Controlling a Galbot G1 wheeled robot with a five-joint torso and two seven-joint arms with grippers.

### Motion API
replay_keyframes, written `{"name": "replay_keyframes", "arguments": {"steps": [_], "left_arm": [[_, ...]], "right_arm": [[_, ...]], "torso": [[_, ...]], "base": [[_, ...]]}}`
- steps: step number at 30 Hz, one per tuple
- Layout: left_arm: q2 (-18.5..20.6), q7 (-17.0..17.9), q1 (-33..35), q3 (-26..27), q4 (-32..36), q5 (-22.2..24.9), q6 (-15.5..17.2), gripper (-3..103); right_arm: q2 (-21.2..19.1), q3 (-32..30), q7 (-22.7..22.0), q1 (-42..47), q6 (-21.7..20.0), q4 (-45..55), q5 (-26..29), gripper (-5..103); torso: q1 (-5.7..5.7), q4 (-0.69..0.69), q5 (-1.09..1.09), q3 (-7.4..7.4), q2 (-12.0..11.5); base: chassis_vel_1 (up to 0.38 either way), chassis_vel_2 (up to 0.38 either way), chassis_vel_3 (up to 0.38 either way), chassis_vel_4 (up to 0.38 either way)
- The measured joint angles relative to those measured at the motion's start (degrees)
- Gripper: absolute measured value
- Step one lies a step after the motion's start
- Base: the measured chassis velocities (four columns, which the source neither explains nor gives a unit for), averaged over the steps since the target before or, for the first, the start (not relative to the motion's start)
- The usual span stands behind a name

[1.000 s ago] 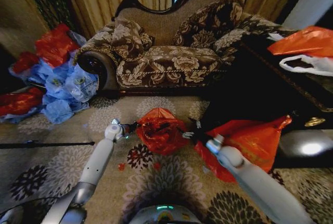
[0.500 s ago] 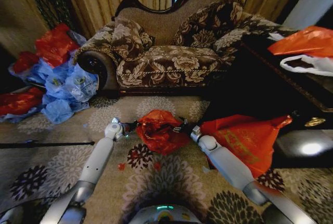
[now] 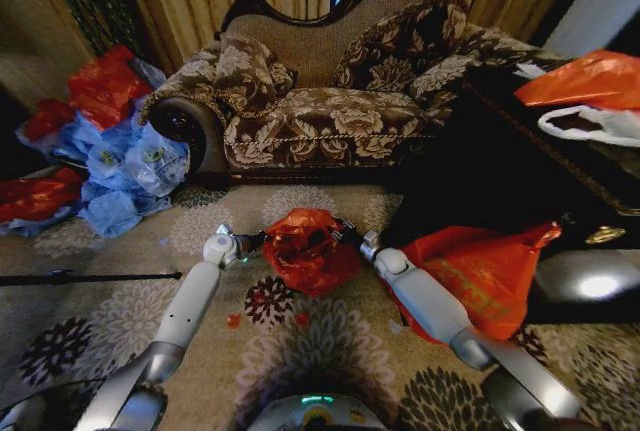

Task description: Place a garbage bag over the trash bin.

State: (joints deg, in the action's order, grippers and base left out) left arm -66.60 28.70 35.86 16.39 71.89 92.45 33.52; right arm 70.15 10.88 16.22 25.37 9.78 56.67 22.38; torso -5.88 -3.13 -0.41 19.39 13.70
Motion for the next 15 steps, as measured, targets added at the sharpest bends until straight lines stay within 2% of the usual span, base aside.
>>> {"name": "replay_keyframes", "arguments": {"steps": [1, 3, 4, 5, 15], "left_arm": [[-0.2, -0.2, -0.4, 0.0, -0.8, -0.4, -0.1, 0], [-0.4, -0.2, -0.6, 0.0, -1.2, -0.6, -0.1, 0], [-0.6, -0.3, -0.9, 0.0, -1.6, -0.8, -0.2, 0], [-0.8, -0.4, -1.0, 0.0, -1.8, -1.0, -0.2, 0], [-2.5, -2.0, -3.3, 0.4, -6.3, -4.3, -0.8, 0]], "right_arm": [[0.7, -0.1, -0.6, -0.5, 0.6, -1.5, 0.1, 20], [1.2, -0.1, -1.0, -0.8, 0.9, -2.3, 0.0, 20], [2.1, -0.4, -1.5, -1.2, 1.5, -3.8, -0.2, 9], [2.7, -0.6, -1.7, -1.4, 1.8, -4.8, -0.3, 4], [6.6, -2.0, -2.5, -2.5, 4.8, -11.4, -1.1, 0]], "torso": [[0.00, 0.00, 0.00, 0.00, 0.0], [0.00, 0.00, -0.01, 0.00, 0.0], [0.00, 0.00, 0.01, 0.00, 0.0], [0.00, 0.00, 0.00, 0.00, 0.0], [0.00, 0.00, 0.00, 0.00, 0.0]], "base": [[0.000, 0.000, 0.000, 0.000], [0.000, 0.000, 0.000, 0.000], [0.000, 0.000, 0.000, 0.000], [0.000, 0.000, 0.000, 0.000], [0.000, 0.000, 0.000, 0.000]]}}
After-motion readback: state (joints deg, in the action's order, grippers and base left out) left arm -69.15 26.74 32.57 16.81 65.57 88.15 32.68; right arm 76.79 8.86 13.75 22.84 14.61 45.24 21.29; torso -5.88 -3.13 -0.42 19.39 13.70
